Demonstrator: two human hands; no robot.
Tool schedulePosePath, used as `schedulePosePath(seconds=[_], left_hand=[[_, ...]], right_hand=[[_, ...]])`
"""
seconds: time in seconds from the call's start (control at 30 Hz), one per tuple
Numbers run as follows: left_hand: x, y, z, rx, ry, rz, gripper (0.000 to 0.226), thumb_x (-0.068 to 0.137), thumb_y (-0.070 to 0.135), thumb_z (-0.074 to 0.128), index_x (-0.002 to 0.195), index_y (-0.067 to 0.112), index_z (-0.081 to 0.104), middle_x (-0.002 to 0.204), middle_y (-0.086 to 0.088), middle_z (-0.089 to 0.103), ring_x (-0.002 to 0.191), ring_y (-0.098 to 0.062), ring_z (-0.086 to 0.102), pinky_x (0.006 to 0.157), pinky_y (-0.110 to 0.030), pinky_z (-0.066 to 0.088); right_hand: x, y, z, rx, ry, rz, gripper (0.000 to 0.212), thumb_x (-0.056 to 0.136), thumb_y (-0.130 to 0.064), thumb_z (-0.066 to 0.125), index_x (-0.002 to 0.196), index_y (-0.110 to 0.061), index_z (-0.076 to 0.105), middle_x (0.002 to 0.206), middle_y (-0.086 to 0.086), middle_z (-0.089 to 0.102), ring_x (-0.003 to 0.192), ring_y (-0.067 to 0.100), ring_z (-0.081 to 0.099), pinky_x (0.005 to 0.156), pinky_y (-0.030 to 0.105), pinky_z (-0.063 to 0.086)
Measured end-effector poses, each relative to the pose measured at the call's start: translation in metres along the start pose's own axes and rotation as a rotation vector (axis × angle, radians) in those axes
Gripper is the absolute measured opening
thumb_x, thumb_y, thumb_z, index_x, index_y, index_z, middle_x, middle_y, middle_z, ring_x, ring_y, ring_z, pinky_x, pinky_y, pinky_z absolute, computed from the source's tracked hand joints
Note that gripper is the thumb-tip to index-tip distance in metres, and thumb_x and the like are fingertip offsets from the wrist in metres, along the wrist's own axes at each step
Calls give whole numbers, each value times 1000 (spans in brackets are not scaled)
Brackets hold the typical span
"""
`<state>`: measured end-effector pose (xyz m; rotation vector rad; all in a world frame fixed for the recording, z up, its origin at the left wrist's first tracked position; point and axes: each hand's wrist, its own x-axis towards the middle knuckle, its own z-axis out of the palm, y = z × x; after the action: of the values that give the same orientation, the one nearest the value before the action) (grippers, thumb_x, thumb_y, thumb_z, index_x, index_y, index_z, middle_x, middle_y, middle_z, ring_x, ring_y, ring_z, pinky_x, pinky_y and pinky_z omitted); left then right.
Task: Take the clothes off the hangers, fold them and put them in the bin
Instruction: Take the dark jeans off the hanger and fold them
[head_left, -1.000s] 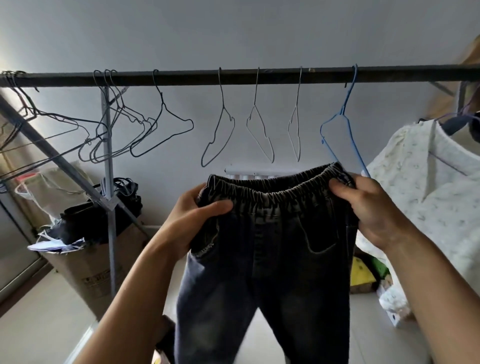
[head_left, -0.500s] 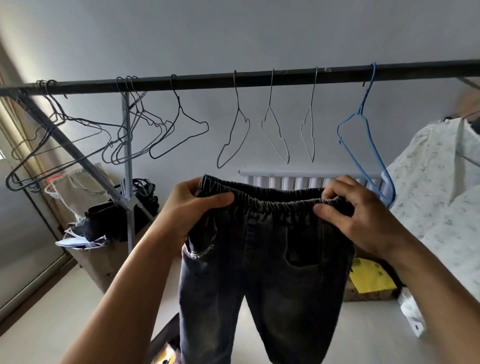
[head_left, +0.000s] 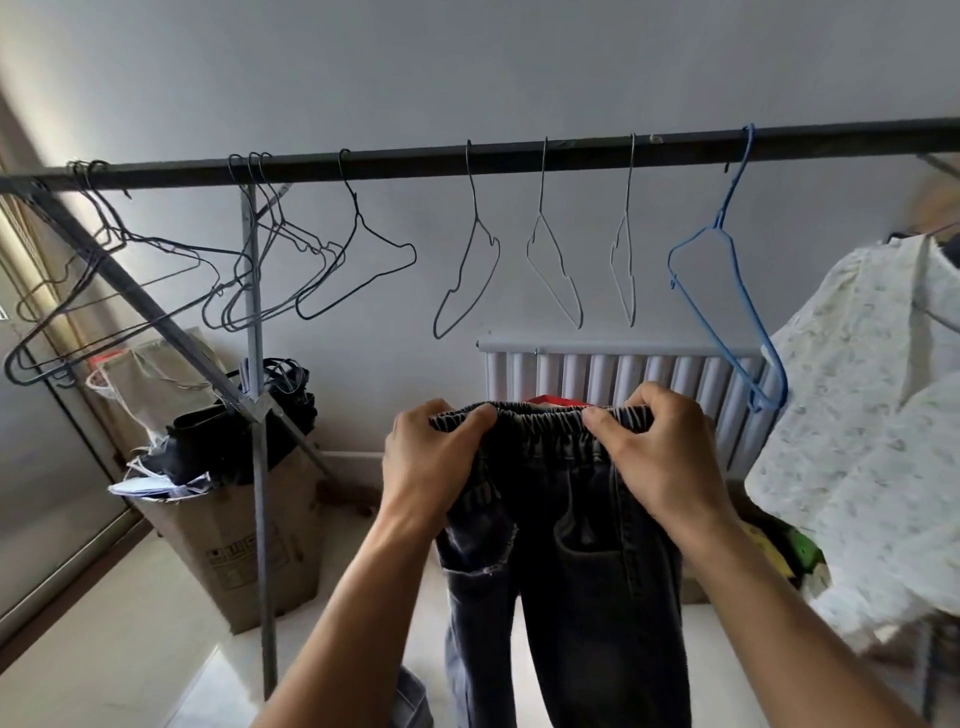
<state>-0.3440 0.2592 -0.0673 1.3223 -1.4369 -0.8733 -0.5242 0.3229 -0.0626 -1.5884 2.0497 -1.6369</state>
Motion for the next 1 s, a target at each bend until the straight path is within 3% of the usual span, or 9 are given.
schedulePosePath(seconds=[0.27,0.4,0.5,0.6,0.7,0.77,0.87,0.93,1.0], left_hand=[[-34,15,33,-31,8,198,28,76,47,74,77,24,58,74,6,69,76,-14,67,74,-42,57],[-42,20,36,-68,-72,284,30,79,56,63,84,27,60,77,7,68,78,-12,65,77,-46,55],[-44,24,31,-156,-180,284,51,80,73,38,83,28,61,84,5,67,87,-16,64,82,-47,54],[-43,27,25,-212,-317,273,69,78,84,28,94,30,66,101,-4,68,101,-21,66,90,-48,54],[-38,27,14,-312,-449,254,60,83,73,40,107,29,72,115,-5,65,105,-13,67,93,-37,54],[-32,22,6,-245,-344,341,36,86,55,60,108,29,73,114,3,61,105,-11,64,92,-35,53],[-20,5,-1,11,-161,303,60,75,38,81,128,36,52,124,12,47,117,-6,48,98,-27,42],[-14,-3,-2,-18,-308,163,88,66,40,88,140,31,42,133,11,49,124,-7,48,105,-31,41],[-7,-6,-2,-152,-480,123,66,67,27,88,126,20,58,118,4,69,107,-10,65,92,-32,53]], right_hand=[[-18,-8,26,113,136,-43,31,83,-18,73,70,-20,45,58,-12,47,56,-10,50,48,9,34],[-22,-14,24,337,104,-16,24,86,-20,70,96,-15,49,79,-1,58,63,-5,56,53,10,43],[-24,-17,19,583,-22,84,49,85,-44,66,121,-21,44,100,10,67,76,4,68,61,17,54],[-23,-14,17,537,-141,46,83,70,-56,77,137,-30,35,122,6,62,106,15,66,86,31,57],[-17,-10,14,477,-150,26,83,76,-30,82,141,-36,31,127,4,58,115,15,61,93,35,55],[-9,-9,12,506,-129,57,75,75,-30,77,136,-43,35,132,9,55,121,24,57,95,47,53],[1,-9,8,519,-108,99,63,64,-35,69,121,-46,45,125,12,58,117,31,57,96,53,49],[5,-10,5,565,-149,105,60,63,-29,67,118,-40,47,107,13,64,101,26,63,86,47,53],[10,-11,-1,638,-214,84,58,69,-15,63,124,-28,48,78,3,65,74,13,63,66,31,52]])
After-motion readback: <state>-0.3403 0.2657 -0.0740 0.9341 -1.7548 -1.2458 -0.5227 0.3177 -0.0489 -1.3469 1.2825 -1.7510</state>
